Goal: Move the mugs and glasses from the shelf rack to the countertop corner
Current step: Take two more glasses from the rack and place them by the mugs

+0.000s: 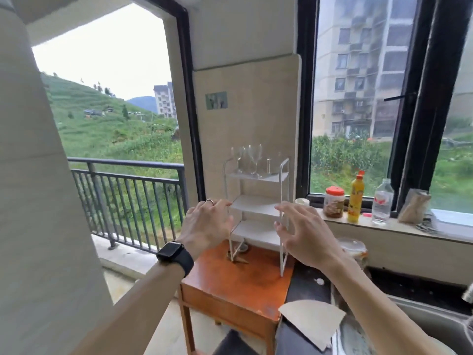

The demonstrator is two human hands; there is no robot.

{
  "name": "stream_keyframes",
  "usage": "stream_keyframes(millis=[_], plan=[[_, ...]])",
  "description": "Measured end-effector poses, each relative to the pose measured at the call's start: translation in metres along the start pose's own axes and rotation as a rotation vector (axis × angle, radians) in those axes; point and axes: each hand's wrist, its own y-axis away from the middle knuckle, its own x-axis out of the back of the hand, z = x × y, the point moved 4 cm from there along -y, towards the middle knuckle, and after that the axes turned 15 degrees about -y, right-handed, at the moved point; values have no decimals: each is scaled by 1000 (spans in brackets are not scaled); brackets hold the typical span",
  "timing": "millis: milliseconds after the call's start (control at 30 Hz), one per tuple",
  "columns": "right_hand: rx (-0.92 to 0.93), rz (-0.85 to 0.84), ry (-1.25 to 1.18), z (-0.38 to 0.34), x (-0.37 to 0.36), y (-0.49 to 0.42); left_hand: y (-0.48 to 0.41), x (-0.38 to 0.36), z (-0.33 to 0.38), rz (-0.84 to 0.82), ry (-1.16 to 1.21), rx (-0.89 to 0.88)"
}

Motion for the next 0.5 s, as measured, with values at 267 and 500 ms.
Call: stream_keyframes(millis=[267,500], plan=[[-17,28,18,63,-36,-120,-134,-55,-30,-10,-17,-32],[-135,55,4,122,-87,-205,-260,-131,-37,-61,99,-108]])
